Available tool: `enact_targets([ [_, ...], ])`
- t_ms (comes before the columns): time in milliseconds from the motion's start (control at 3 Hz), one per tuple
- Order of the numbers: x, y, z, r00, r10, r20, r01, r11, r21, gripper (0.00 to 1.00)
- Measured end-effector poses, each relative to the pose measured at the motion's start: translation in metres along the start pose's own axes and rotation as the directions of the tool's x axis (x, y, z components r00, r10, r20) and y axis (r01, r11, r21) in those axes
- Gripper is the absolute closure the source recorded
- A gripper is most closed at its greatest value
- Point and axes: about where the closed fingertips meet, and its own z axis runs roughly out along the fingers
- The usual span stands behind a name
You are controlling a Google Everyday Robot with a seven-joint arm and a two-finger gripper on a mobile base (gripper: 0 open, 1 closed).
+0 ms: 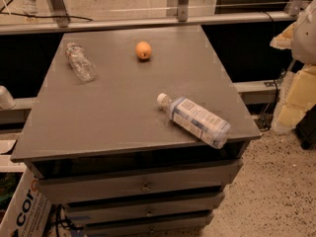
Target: Pick water bottle
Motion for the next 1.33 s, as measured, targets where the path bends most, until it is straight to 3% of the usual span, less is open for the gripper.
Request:
enact_targets([
  [333, -0.001, 0.0, -0.001, 1.0, -0.001, 0.003, 0.001, 1.0, 0.003, 0.0],
  [667, -0.023, 0.004, 0.001, 0.997, 0.002, 0.083, -0.002, 1.0, 0.004, 0.0],
  [1000, -0.063, 0.009, 0.007, 0.981, 0.007, 0.196, -0.008, 1.0, 0.002, 0.0],
  [1333, -0.103, 0.012, 0.021, 0.955, 0.016, 0.295, -0.009, 0.9996, -0.026, 0.0],
])
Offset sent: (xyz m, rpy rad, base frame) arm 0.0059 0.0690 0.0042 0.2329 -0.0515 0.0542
